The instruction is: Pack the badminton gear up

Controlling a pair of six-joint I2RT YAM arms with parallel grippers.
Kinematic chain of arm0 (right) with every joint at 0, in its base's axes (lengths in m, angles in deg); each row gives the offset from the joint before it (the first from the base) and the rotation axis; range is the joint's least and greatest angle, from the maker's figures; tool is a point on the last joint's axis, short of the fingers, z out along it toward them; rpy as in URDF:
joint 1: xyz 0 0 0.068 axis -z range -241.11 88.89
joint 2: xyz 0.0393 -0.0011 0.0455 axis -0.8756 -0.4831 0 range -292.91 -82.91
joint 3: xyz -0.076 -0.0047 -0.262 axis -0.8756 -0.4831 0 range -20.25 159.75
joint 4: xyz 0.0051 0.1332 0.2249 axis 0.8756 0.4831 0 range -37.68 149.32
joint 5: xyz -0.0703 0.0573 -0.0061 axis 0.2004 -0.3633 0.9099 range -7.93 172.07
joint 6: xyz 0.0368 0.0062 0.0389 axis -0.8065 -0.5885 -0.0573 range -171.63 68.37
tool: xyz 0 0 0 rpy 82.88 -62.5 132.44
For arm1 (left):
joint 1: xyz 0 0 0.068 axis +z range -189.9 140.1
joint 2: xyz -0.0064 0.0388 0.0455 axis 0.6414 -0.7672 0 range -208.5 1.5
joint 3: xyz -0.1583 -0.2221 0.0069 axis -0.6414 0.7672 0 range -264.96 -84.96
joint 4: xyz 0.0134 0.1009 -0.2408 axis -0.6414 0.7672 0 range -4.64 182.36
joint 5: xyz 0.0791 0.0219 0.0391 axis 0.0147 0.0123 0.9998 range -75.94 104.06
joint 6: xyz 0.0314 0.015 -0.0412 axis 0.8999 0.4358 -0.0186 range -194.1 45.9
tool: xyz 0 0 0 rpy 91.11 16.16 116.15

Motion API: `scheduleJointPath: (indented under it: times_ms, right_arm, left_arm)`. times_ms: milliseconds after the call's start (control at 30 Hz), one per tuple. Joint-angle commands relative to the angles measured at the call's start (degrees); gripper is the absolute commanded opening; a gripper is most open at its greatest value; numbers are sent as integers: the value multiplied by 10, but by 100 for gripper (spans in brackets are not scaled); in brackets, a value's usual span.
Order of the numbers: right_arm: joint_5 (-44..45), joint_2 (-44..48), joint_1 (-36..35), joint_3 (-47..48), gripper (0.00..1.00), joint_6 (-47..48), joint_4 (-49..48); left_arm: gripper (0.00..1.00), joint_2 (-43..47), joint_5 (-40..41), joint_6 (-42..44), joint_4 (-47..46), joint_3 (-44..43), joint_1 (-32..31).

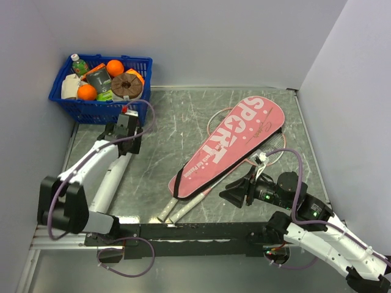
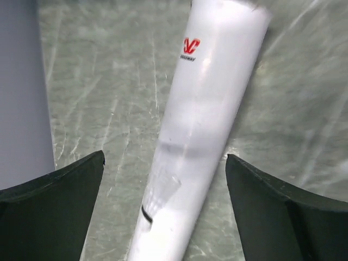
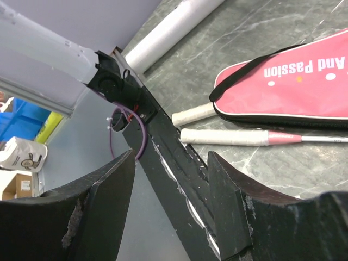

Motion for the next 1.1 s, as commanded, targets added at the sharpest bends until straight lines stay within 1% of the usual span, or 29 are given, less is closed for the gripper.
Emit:
scheduleJointPath:
  times_ms: [0, 33, 100, 133, 200, 233, 300, 367, 400, 433, 500, 567, 600, 633, 700, 733, 767, 800, 900, 933, 1033, 1067]
  right_arm:
    - [4, 6, -3, 1, 63, 7, -10]
    - [5, 4, -3, 1, 63, 7, -9]
    - [17, 1, -3, 3, 63, 11, -7]
    - [27, -2, -3, 8, 63, 12, -4]
    - [52, -16, -3, 21, 64, 20, 25]
    - [81, -24, -3, 32, 64, 24, 34]
    - [118, -43, -2, 44, 65, 26, 66]
    - [176, -60, -2, 58, 67, 27, 80]
    - [202, -66, -1, 61, 72, 22, 96]
    - [244, -71, 0, 65, 73, 20, 100]
    - [284, -86, 6, 66, 78, 3, 111]
    - [317, -101, 27, 61, 80, -17, 112]
    - [320, -107, 55, 54, 80, -23, 108]
    - [314, -114, 74, 48, 80, -35, 100]
    - [260, -134, 120, 27, 80, -41, 68]
    - [236, -141, 161, 20, 79, -44, 55]
    - [201, -152, 177, 12, 78, -46, 43]
    - [192, -157, 186, -2, 77, -47, 21]
    - [183, -176, 197, -14, 77, -50, 8]
    - [181, -180, 199, -16, 77, -49, 1]
    - [165, -185, 199, -29, 75, -45, -22]
    - [161, -188, 198, -33, 75, -45, -25]
  left_arm:
    - [96, 90, 12, -32, 23, -33, -55]
    - [96, 113, 3, -37, 24, -38, -97]
    - [96, 126, -25, -59, 31, -53, -142]
    - [96, 133, -32, -67, 29, -58, -186]
    - [97, 133, -67, -86, 10, -70, -230]
    - [96, 125, -75, -91, 4, -75, -268]
    - [96, 110, -92, -99, -34, -83, -313]
    - [97, 91, -104, -99, -75, -80, -336]
    - [96, 84, -115, -97, -94, -75, -345]
    - [97, 71, -122, -97, -137, -70, -356]
    - [96, 55, -147, -96, -168, -62, -362]
    - [96, 22, -167, -99, -191, -68, -366]
    - [96, -6, -182, -103, -195, -71, -369]
    - [97, -20, -185, -103, -196, -76, -374]
    - [96, -61, -158, -98, -192, -90, -396]
    - [97, -73, -150, -94, -196, -90, -403]
    - [97, -93, -146, -93, -200, -85, -409]
    - [97, -102, -138, -96, -204, -81, -410]
    - [97, -124, -123, -120, -196, -67, -410]
    - [97, -125, -100, -126, -193, -54, -409]
    - [100, -104, -94, -160, -190, -20, -397]
    - [97, -85, -97, -169, -191, -10, -384]
